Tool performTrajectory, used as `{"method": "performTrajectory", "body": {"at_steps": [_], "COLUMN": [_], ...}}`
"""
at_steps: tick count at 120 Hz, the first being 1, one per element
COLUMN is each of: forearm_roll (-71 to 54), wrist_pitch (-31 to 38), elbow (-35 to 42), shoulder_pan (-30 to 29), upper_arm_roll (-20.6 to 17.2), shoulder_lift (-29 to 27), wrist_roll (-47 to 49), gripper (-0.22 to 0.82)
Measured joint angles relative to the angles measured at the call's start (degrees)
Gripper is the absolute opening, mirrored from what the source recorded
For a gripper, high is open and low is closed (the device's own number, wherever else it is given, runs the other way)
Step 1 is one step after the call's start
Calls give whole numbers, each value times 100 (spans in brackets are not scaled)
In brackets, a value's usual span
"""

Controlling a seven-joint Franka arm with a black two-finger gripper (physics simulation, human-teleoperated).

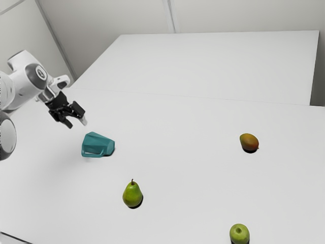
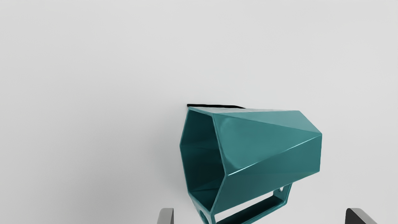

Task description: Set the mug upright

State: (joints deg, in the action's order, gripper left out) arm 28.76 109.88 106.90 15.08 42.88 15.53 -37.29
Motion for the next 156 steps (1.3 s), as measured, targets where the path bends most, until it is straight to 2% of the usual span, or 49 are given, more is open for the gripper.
{"method": "performTrajectory", "body": {"at_steps": [64,101,156], "forearm_roll": [1664,2311,2943], "wrist_pitch": [114,-352,-1085], "elbow": [506,824,887], "shoulder_pan": [-316,-516,-700], "upper_arm_roll": [0,0,0], "shoulder_lift": [297,302,419], "wrist_roll": [-1457,-1954,-2349], "gripper": [60,60,61]}}
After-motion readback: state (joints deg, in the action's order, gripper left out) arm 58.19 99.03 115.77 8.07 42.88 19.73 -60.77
